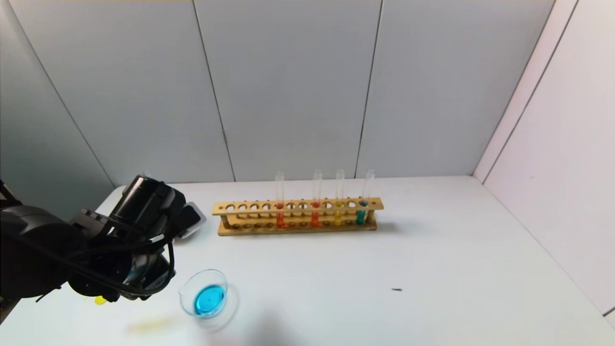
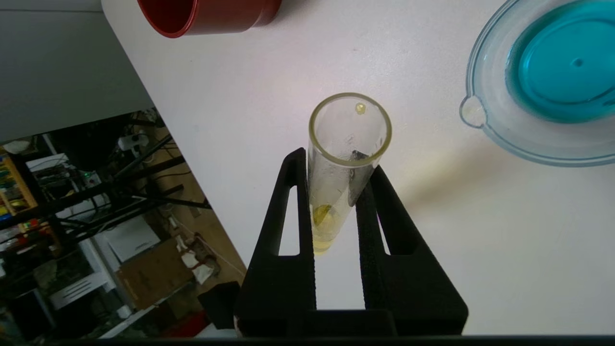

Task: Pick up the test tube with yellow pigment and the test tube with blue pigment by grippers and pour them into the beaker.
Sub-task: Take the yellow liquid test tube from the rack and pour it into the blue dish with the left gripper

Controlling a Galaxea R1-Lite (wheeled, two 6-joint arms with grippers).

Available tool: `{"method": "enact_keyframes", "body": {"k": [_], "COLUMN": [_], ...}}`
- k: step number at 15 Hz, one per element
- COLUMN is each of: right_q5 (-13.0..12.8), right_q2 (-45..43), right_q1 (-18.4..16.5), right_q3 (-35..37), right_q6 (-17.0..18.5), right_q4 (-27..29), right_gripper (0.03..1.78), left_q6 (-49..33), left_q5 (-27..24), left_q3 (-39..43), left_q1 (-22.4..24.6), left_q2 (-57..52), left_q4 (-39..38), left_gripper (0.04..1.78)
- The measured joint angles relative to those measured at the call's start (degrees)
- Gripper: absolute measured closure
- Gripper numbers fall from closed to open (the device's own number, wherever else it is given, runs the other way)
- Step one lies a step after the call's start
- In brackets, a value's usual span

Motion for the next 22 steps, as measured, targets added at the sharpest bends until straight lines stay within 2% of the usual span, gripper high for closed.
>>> {"method": "enact_keyframes", "body": {"k": [2, 5, 7, 12, 16, 22], "right_q5": [0.0, -0.02, -0.02, -0.02, 0.0, 0.0], "right_q2": [0.0, 0.0, 0.0, 0.0, 0.0, 0.0], "right_q1": [0.0, 0.02, 0.02, 0.02, 0.02, 0.02], "right_q3": [0.0, 0.0, 0.0, 0.0, 0.0, 0.0], "right_q6": [-0.02, 0.0, -0.02, -0.02, 0.0, -0.02], "right_q4": [0.0, 0.0, 0.0, 0.0, 0.0, 0.0], "right_gripper": [0.07, 0.07, 0.07, 0.07, 0.07, 0.07], "left_q6": [1.57, 2.6, 2.6, 2.54, 2.27, 2.26], "left_q5": [1.43, 4.5, 4.63, 4.66, 4.66, 4.66], "left_q3": [0.24, -0.43, -1.02, -0.83, -2.33, -2.9], "left_q1": [0.0, -0.83, -2.18, -4.07, -5.42, -7.06], "left_q2": [0.33, 0.9, 1.04, 1.34, 2.84, 5.95], "left_q4": [0.26, 5.72, 9.24, 10.68, 16.27, 16.82], "left_gripper": [1.51, 1.51, 1.51, 1.51, 1.51, 1.51]}}
